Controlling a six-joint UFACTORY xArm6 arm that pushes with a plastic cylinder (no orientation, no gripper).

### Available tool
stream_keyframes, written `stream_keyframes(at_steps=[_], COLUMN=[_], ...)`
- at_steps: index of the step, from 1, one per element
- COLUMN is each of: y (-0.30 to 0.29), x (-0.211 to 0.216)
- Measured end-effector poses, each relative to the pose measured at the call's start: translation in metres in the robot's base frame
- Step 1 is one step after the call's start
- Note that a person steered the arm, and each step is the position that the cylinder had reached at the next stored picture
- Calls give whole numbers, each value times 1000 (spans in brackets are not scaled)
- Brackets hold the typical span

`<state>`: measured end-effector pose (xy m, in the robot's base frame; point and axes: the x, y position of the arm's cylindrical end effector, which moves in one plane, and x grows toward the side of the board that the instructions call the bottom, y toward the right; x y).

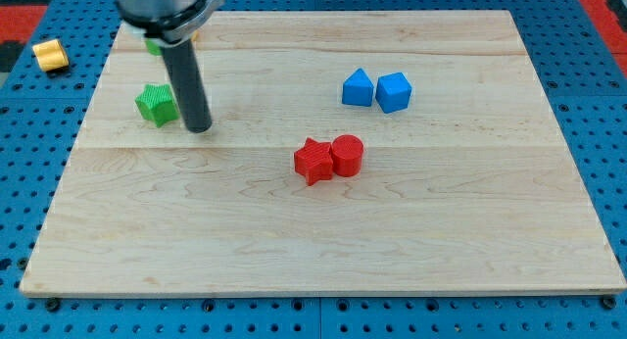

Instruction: Nudge blue cube along with blue triangle a bit left

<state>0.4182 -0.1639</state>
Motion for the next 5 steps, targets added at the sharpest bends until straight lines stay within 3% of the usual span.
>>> stream_keyframes(at_steps=[1,2,3,5], y=[-44,-29,52,311], x=[-56,-101,-111,-115])
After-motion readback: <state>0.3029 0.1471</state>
